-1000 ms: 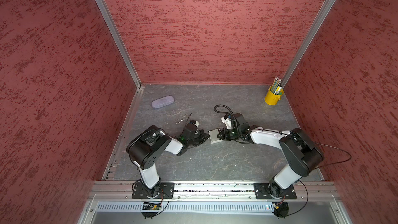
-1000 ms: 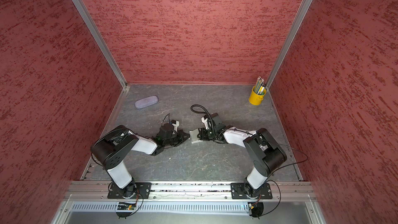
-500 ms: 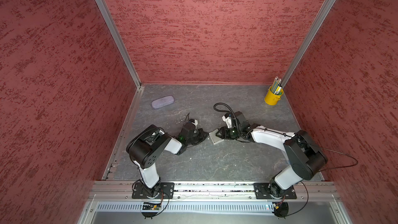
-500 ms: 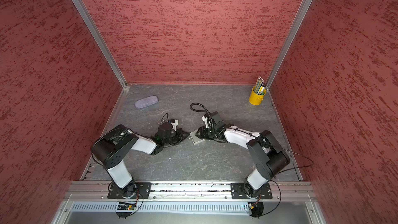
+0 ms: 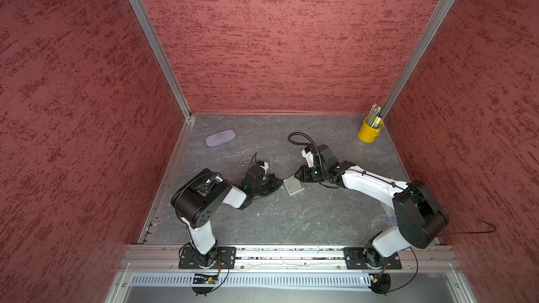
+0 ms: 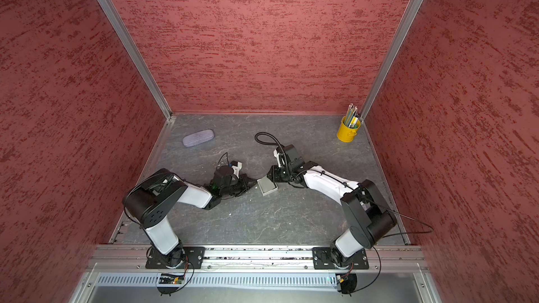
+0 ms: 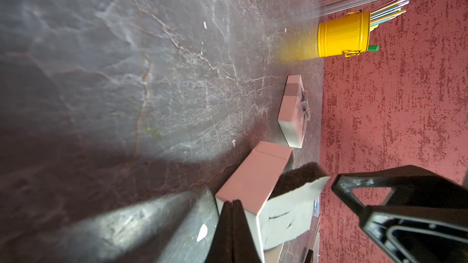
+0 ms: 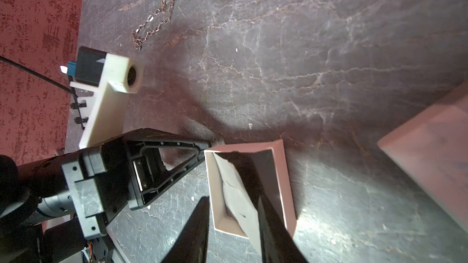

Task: Take the necklace out of the lift-off lid jewelry box
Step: Place the inner lining in the jewelry box.

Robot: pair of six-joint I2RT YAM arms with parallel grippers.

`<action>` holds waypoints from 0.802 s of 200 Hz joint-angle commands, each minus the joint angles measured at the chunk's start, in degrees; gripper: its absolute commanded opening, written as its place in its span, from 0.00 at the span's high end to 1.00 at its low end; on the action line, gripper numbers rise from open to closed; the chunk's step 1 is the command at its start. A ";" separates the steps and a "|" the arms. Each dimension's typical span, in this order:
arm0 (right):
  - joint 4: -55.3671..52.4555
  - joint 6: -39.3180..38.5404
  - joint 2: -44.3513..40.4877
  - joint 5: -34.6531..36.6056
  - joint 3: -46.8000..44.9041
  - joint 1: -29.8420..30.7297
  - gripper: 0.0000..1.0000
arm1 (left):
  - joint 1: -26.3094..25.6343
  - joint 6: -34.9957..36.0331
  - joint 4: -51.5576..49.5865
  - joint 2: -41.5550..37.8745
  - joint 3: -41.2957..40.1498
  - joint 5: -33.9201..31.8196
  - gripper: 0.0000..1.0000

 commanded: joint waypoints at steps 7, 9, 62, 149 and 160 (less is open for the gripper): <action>-1.51 -1.77 3.36 4.07 1.66 1.82 0.65 | 0.09 1.15 0.35 -0.29 0.36 0.37 0.98; -1.36 -1.85 3.60 4.21 1.67 1.99 0.66 | 0.09 1.15 0.35 -0.23 0.36 0.42 0.98; -0.57 -2.29 8.79 7.75 1.97 2.95 0.79 | 0.18 1.15 0.37 0.52 0.36 0.97 0.98; -5.07 -1.60 1.42 11.90 4.95 4.05 0.65 | 0.68 2.61 -2.28 -1.05 1.08 0.82 0.99; -5.34 -1.34 0.40 12.08 5.04 4.20 0.65 | 1.09 2.65 -2.20 -1.31 0.83 0.82 0.99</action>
